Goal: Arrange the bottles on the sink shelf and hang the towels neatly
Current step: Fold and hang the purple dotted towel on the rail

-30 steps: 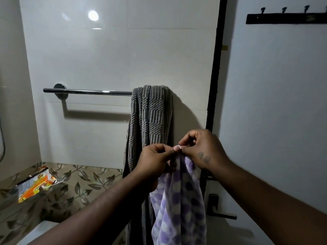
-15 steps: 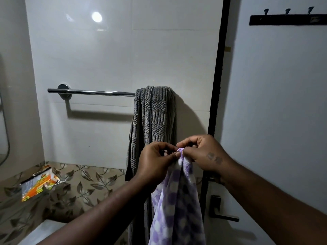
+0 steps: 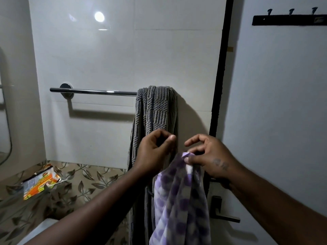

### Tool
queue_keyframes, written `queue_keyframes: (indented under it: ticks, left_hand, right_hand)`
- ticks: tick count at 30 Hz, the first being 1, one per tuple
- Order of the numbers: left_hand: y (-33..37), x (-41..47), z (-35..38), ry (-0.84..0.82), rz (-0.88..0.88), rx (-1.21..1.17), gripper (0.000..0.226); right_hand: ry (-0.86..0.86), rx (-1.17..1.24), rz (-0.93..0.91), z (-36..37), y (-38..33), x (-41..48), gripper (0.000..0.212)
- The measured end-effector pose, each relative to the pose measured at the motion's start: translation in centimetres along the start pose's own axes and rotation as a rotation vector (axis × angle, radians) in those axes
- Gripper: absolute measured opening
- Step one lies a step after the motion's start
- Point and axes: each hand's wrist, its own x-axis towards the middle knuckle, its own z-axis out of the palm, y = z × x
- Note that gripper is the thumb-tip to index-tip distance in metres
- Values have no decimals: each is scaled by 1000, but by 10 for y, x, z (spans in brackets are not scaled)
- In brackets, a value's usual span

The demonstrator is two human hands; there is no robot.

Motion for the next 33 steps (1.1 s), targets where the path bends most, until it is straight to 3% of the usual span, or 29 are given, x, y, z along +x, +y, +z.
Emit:
queue_keyframes:
  ticks: [3,5,8,12,19,26,33]
  left_hand:
    - [-11,-1,-17,-10,-75,-70,12]
    - [-15,-8,-16,-150,-86,-19,8]
    - [-13,-15,-4,-311,-70,20,25]
    - [0,-11,8,-287,16,101,44]
    - [1,-14,5,-323,265,329,40]
    - [1,-16,1,-387,329,361,36]
    - [-11,-13,-16,-496,366,562,45]
  right_hand:
    - [24,97,45,-16,-6,6,31]
    - [52,97,37,-19,-10,10,28]
    - [101,87,5,-18,-17,16,24]
    - [175,106,-6,-14,-24,24,21]
    - [346,241,-52,-27,-33,34,28]
    - [516,266,-77,-51,-37,49,30]
    - [607,324,-67,-70,-34,64,28]
